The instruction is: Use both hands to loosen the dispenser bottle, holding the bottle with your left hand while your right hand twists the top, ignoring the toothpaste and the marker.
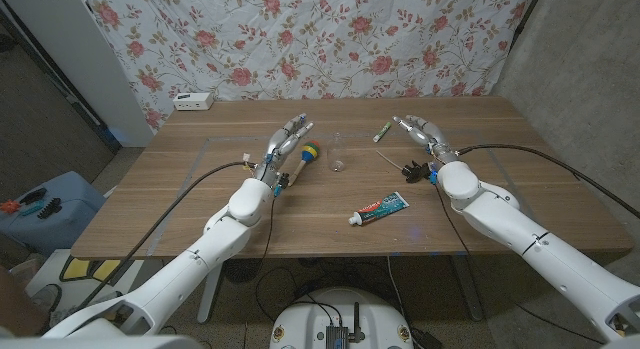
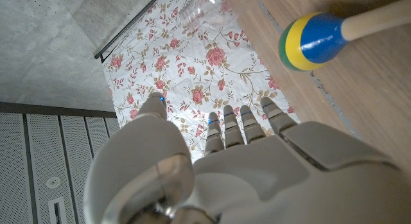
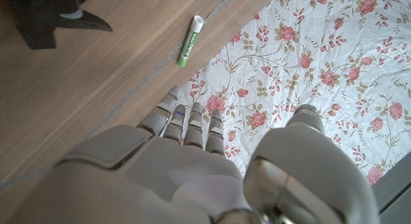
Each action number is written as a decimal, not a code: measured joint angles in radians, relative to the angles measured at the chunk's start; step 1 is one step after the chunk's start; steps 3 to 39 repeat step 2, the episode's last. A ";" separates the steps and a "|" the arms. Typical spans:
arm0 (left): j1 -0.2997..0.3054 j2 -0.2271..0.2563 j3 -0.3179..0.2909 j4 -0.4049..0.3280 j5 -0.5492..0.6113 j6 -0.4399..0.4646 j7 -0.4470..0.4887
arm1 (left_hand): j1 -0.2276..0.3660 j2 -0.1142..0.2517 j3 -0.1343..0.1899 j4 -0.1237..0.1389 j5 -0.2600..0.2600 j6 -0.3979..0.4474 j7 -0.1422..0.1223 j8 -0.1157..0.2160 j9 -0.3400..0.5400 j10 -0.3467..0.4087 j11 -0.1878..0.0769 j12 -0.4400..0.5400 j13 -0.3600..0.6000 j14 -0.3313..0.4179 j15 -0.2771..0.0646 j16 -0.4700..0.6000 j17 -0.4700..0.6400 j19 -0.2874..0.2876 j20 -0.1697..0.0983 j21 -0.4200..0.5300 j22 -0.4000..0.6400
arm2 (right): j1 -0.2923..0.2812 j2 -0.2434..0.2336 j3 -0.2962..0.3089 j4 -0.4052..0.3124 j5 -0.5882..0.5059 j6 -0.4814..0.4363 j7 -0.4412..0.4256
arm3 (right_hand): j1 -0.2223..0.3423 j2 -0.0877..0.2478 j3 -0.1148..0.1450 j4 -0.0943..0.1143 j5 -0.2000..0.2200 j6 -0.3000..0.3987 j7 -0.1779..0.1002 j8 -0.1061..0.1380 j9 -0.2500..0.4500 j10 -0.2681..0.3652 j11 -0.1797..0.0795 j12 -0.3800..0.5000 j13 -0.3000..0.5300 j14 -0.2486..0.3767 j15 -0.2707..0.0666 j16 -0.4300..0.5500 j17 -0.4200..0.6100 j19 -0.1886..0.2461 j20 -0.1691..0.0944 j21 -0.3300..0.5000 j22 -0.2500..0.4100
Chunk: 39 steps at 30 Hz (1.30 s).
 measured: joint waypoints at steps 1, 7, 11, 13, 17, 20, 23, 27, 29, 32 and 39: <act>0.000 0.000 0.000 0.000 -0.003 -0.003 -0.003 | 0.000 0.000 0.000 0.000 0.000 0.002 -0.002 0.000 0.000 0.000 0.000 0.000 0.000 0.000 0.000 0.000 0.000 -0.004 -0.004 0.000 0.000 | -0.003 0.005 0.002 0.008 0.000 0.000 0.000 | -0.001 0.001 -0.001 0.001 0.000 0.000 0.000 0.000 0.000 0.000 0.000 0.000 0.000 0.000 0.000 0.000 0.000 0.000 0.000 0.000 0.000; 0.001 0.003 -0.004 0.002 -0.004 -0.003 -0.004 | 0.000 0.000 0.000 0.000 0.000 0.003 -0.003 0.000 0.000 0.000 0.000 0.000 0.000 0.000 0.000 0.000 0.000 -0.005 -0.004 0.000 0.000 | -0.003 0.006 0.003 0.011 0.001 0.028 0.003 | -0.004 0.004 -0.001 0.001 0.000 -0.002 -0.002 0.000 0.000 0.000 0.000 0.000 0.000 0.000 0.000 0.000 0.000 0.000 0.000 0.000 0.000; 0.001 0.003 -0.004 0.002 -0.004 -0.003 -0.004 | 0.000 0.000 0.000 0.000 0.000 0.003 -0.003 0.000 0.000 0.000 0.000 0.000 0.000 0.000 0.000 0.000 0.000 -0.005 -0.004 0.000 0.000 | -0.003 0.006 0.003 0.011 0.001 0.028 0.003 | -0.004 0.004 -0.001 0.001 0.000 -0.002 -0.002 0.000 0.000 0.000 0.000 0.000 0.000 0.000 0.000 0.000 0.000 0.000 0.000 0.000 0.000; 0.001 0.003 -0.004 0.002 -0.004 -0.003 -0.004 | 0.000 0.000 0.000 0.000 0.000 0.003 -0.003 0.000 0.000 0.000 0.000 0.000 0.000 0.000 0.000 0.000 0.000 -0.005 -0.004 0.000 0.000 | -0.003 0.006 0.003 0.011 0.001 0.028 0.003 | -0.004 0.004 -0.001 0.001 0.000 -0.002 -0.002 0.000 0.000 0.000 0.000 0.000 0.000 0.000 0.000 0.000 0.000 0.000 0.000 0.000 0.000; 0.001 0.003 -0.004 0.002 -0.004 -0.003 -0.004 | 0.000 0.000 0.000 0.000 0.000 0.003 -0.003 0.000 0.000 0.000 0.000 0.000 0.000 0.000 0.000 0.000 0.000 -0.005 -0.004 0.000 0.000 | -0.003 0.006 0.003 0.011 0.001 0.028 0.003 | -0.004 0.004 -0.001 0.001 0.000 -0.002 -0.002 0.000 0.000 0.000 0.000 0.000 0.000 0.000 0.000 0.000 0.000 0.000 0.000 0.000 0.000; 0.001 0.003 -0.004 0.002 -0.004 -0.003 -0.004 | 0.000 0.000 0.000 0.000 0.000 0.003 -0.003 0.000 0.000 0.000 0.000 0.000 0.000 0.000 0.000 0.000 0.000 -0.005 -0.004 0.000 0.000 | -0.003 0.006 0.003 0.011 0.001 0.028 0.003 | -0.004 0.004 -0.001 0.001 0.000 -0.002 -0.002 0.000 0.000 0.000 0.000 0.000 0.000 0.000 0.000 0.000 0.000 0.000 0.000 0.000 0.000; 0.001 0.003 -0.004 0.002 -0.004 -0.003 -0.004 | 0.000 0.000 0.000 0.000 0.000 0.003 -0.003 0.000 0.000 0.000 0.000 0.000 0.000 0.000 0.000 0.000 0.000 -0.005 -0.004 0.000 0.000 | -0.003 0.006 0.003 0.011 0.001 0.028 0.003 | -0.004 0.004 -0.001 0.001 0.000 -0.002 -0.002 0.000 0.000 0.000 0.000 0.000 0.000 0.000 0.000 0.000 0.000 0.000 0.000 0.000 0.000; 0.001 0.003 -0.004 0.002 -0.004 -0.003 -0.004 | 0.000 0.000 0.000 0.000 0.000 0.003 -0.003 0.000 0.000 0.000 0.000 0.000 0.000 0.000 0.000 0.000 0.000 -0.005 -0.004 0.000 0.000 | -0.003 0.006 0.003 0.011 0.001 0.028 0.003 | -0.004 0.004 -0.001 0.001 0.000 -0.002 -0.002 0.000 0.000 0.000 0.000 0.000 0.000 0.000 0.000 0.000 0.000 0.000 0.000 0.000 0.000; 0.001 0.003 -0.004 0.002 -0.004 -0.003 -0.004 | 0.000 0.000 0.000 0.000 0.000 0.003 -0.003 0.000 0.000 0.000 0.000 0.000 0.000 0.000 0.000 0.000 0.000 -0.005 -0.004 0.000 0.000 | -0.003 0.006 0.003 0.011 0.001 0.028 0.003 | -0.004 0.004 -0.001 0.001 0.000 -0.002 -0.002 0.000 0.000 0.000 0.000 0.000 0.000 0.000 0.000 0.000 0.000 0.000 0.000 0.000 0.000; 0.001 0.003 -0.004 0.002 -0.004 -0.003 -0.004 | 0.000 0.000 0.000 0.000 0.000 0.003 -0.003 0.000 0.000 0.000 0.000 0.000 0.000 0.000 0.000 0.000 0.000 -0.005 -0.004 0.000 0.000 | -0.003 0.006 0.003 0.011 0.001 0.028 0.003 | -0.004 0.004 -0.001 0.001 0.000 -0.002 -0.002 0.000 0.000 0.000 0.000 0.000 0.000 0.000 0.000 0.000 0.000 0.000 0.000 0.000 0.000; 0.001 0.003 -0.004 0.002 -0.004 -0.003 -0.004 | 0.000 0.000 0.000 0.000 0.000 0.003 -0.003 0.000 0.000 0.000 0.000 0.000 0.000 0.000 0.000 0.000 0.000 -0.005 -0.004 0.000 0.000 | -0.003 0.006 0.003 0.011 0.001 0.028 0.003 | -0.004 0.004 -0.001 0.001 0.000 -0.002 -0.002 0.000 0.000 0.000 0.000 0.000 0.000 0.000 0.000 0.000 0.000 0.000 0.000 0.000 0.000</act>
